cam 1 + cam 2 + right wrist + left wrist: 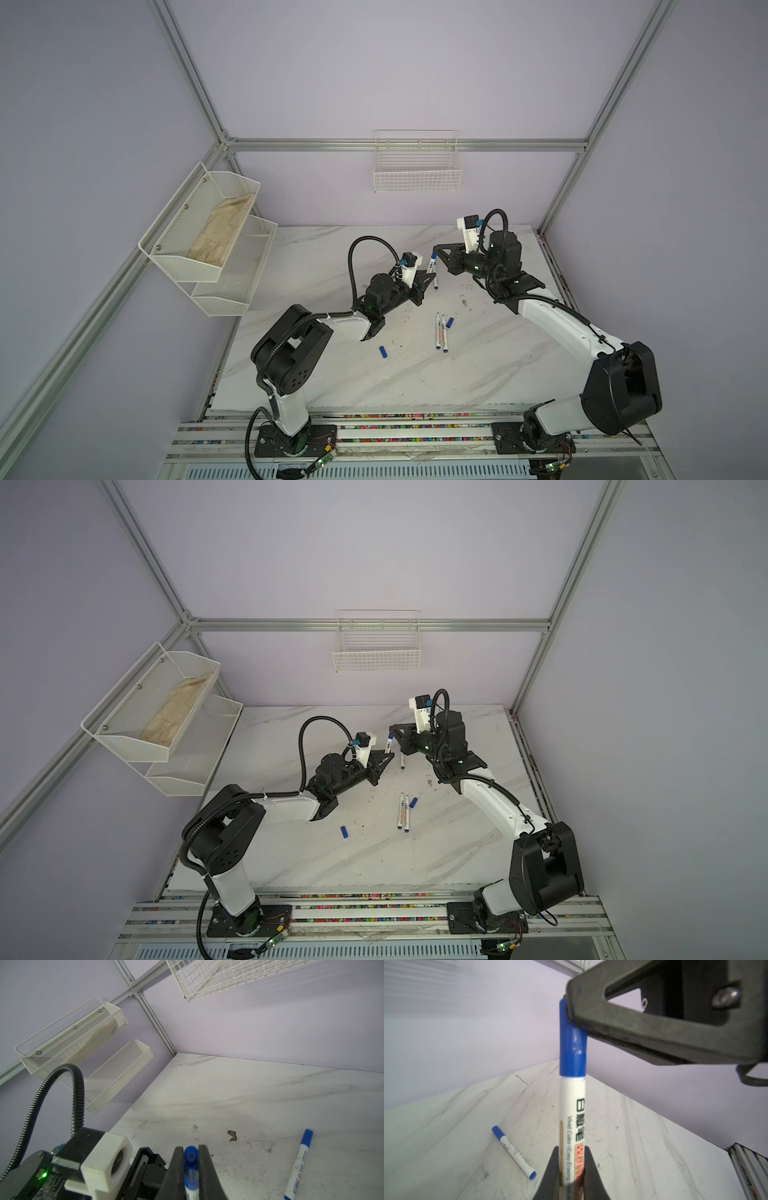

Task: Insert the pens into the pen caps
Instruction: 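Lower and press the blue cap onto the marker tip with the right gripper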

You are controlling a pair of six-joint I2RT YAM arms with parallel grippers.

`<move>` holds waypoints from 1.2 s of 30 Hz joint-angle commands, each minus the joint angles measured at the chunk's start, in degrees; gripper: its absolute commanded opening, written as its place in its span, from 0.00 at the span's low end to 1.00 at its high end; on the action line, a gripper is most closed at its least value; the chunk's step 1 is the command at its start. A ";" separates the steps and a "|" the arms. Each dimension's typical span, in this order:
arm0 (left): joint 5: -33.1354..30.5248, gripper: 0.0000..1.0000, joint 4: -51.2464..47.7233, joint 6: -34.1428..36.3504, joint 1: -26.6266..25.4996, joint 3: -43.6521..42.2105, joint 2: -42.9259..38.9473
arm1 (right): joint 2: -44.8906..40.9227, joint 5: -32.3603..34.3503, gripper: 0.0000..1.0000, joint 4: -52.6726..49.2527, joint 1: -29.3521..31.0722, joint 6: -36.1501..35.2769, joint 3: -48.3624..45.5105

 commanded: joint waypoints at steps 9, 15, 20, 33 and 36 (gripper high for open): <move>-9.35 0.00 -6.25 5.24 3.82 13.66 -9.77 | 14.26 1.40 0.00 -24.95 5.03 -1.02 4.04; 5.05 0.00 2.89 -10.75 8.90 11.33 -10.53 | 16.65 -6.78 0.00 -24.55 1.53 0.86 5.08; 11.88 0.00 9.90 -21.16 12.60 12.14 -7.16 | 17.52 -7.85 0.00 -26.76 3.43 -1.18 5.38; 0.35 0.00 -3.90 -12.38 15.67 18.11 -7.38 | 18.60 8.08 0.00 -35.70 8.88 -6.95 7.75; -0.48 0.00 -4.95 -8.81 14.96 15.93 -9.32 | 18.08 3.52 0.00 -33.12 6.95 -5.05 6.98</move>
